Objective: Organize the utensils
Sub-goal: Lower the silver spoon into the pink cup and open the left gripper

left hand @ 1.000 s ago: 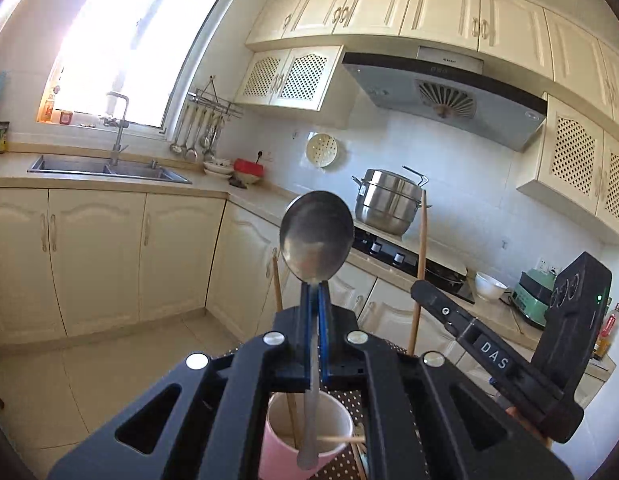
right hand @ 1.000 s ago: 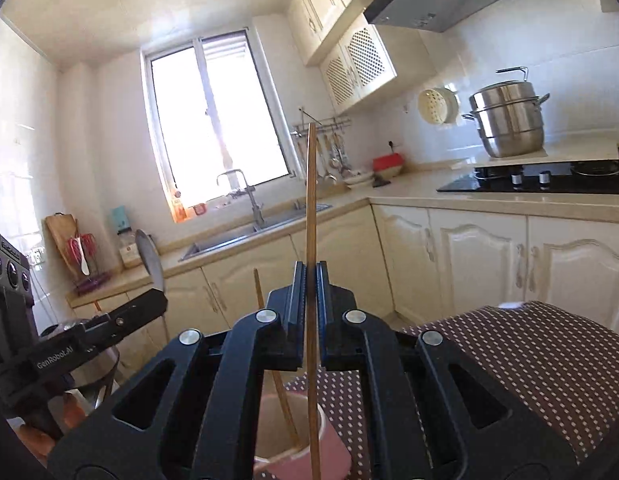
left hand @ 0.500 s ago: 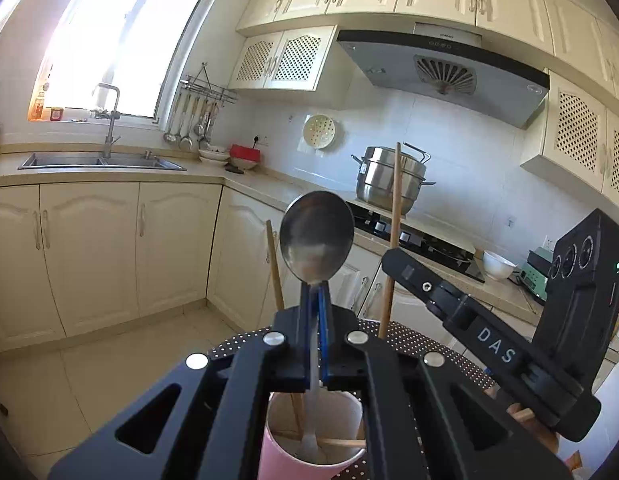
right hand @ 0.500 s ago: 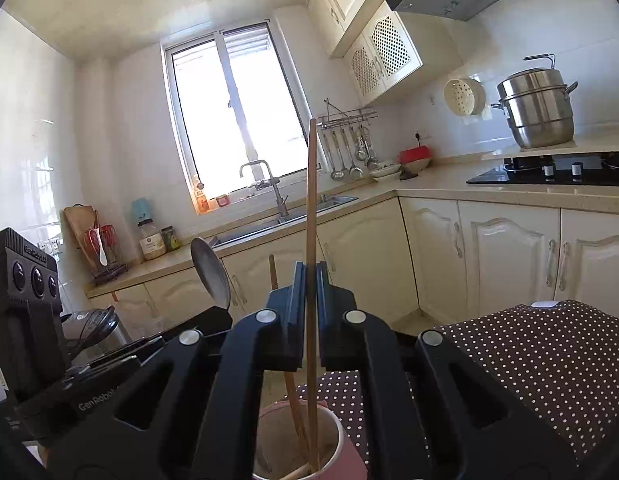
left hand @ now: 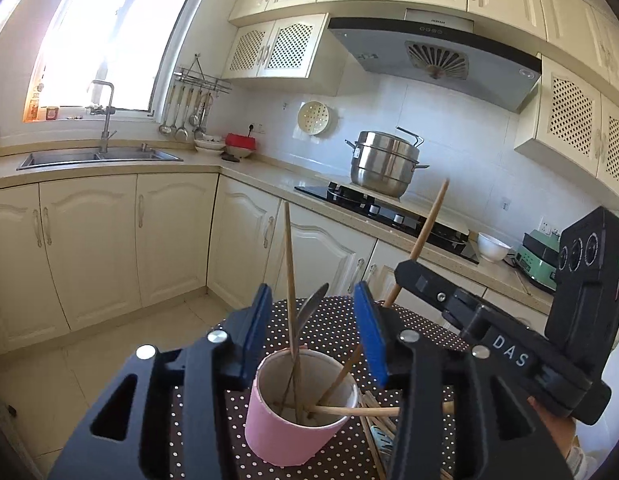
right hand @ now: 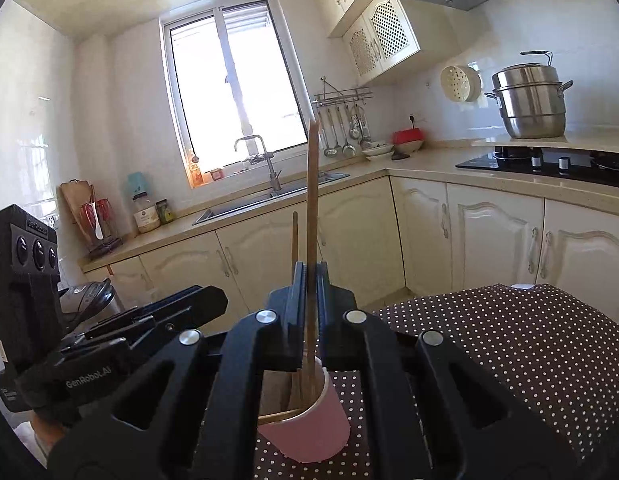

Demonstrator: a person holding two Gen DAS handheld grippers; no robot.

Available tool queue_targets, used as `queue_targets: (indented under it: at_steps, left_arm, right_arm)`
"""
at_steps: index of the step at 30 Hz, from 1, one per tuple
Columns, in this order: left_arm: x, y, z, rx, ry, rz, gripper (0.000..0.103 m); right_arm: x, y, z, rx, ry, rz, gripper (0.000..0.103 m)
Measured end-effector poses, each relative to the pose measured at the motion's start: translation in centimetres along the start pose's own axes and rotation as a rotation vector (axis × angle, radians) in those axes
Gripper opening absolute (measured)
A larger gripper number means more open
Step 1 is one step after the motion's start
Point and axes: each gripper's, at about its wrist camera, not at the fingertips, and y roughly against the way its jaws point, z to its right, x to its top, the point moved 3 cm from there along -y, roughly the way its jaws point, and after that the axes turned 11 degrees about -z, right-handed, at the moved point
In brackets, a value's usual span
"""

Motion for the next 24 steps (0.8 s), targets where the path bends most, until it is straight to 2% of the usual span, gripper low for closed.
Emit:
queue_targets:
  at_steps: [5, 10, 18, 19, 21, 22, 23, 24]
  left_arm:
    - [-0.2, 1.1, 0.4, 0.022, -0.003, -0.006, 0.048]
    - [-0.6, 2.5, 0.6, 0.078, -0.015, -0.003, 0.055]
    - [-0.8, 5.6, 1.7, 0.146, -0.039, 0.018, 0.066]
    - [-0.8, 6.0, 2.0, 0.15, -0.045, 0.021, 0.066]
    - [-0.9, 6.8, 2.7, 0.167, -0.062, 0.028, 0.068]
    - [-1.0, 7.1, 3.0, 0.171, -0.069, 0.03, 0.069]
    - [-0.9, 7.4, 3.3, 0.174, -0.073, 0.034, 0.069]
    - [-1.0, 7.8, 3.7, 0.178, -0.076, 0.037, 0.069]
  right_arm:
    - [-0.5, 0.2, -0.6, -0.007, 0.003, -0.025, 0.006]
    - [-0.5, 0.5, -1.4, -0.022, 0.004, -0.053, 0.007]
    - [-0.3, 3.2, -2.1, -0.049, -0.022, -0.029, 0.009]
    - [-0.4, 3.6, -2.1, -0.062, -0.028, -0.027, 0.013]
    - [-0.4, 4.7, -2.1, -0.068, -0.039, -0.016, 0.028]
    - [-0.5, 5.3, -2.1, -0.071, -0.041, -0.008, 0.043]
    - [-0.5, 5.9, -2.1, -0.074, -0.042, 0.003, 0.05]
    - [-0.5, 6.6, -2.2, -0.077, -0.041, 0.013, 0.05]
